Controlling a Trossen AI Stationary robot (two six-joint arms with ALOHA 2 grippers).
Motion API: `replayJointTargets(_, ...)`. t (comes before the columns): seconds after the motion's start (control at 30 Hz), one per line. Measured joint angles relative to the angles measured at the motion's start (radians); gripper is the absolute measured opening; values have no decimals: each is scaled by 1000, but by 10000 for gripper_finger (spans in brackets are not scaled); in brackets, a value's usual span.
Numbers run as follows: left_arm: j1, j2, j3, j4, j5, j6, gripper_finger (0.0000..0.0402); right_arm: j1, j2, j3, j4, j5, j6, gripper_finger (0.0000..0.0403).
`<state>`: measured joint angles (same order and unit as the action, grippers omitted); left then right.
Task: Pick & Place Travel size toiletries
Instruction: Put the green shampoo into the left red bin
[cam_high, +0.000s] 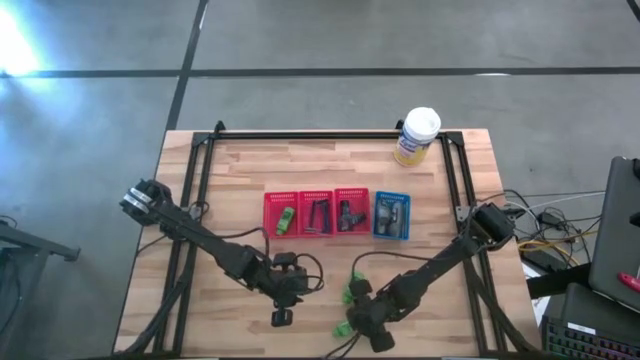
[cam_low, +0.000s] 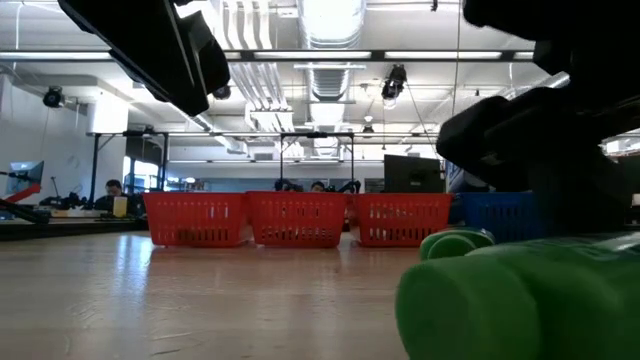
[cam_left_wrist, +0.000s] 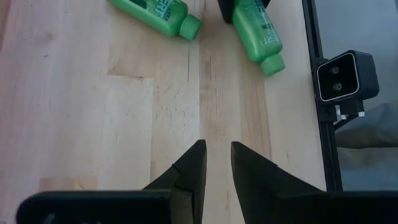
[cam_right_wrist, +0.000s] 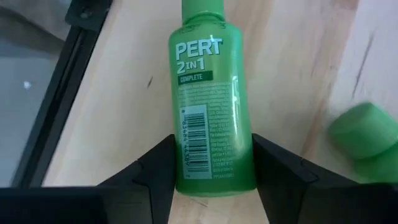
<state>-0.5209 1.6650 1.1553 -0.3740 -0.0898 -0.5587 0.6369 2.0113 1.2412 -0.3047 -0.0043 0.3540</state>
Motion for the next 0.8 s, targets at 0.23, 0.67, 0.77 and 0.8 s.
replayJointTargets(0.23, 1, 0, 0, 3, -1, 26, 78, 7, -41, 18, -150, -30, 218, 161)
replayJointTargets(0.67, 3, -7, 56, 26, -69, 540, 87, -60, -251, -14, -164, -21, 478, 161)
replayJointTargets(0.77, 4, -7, 77, 42, -193, 645, 115, -79, -266, -25, -173, -22, 477, 162)
replayJointTargets(0.8, 4, -7, 82, 54, -241, 680, 127, -84, -268, -29, -170, -23, 477, 165)
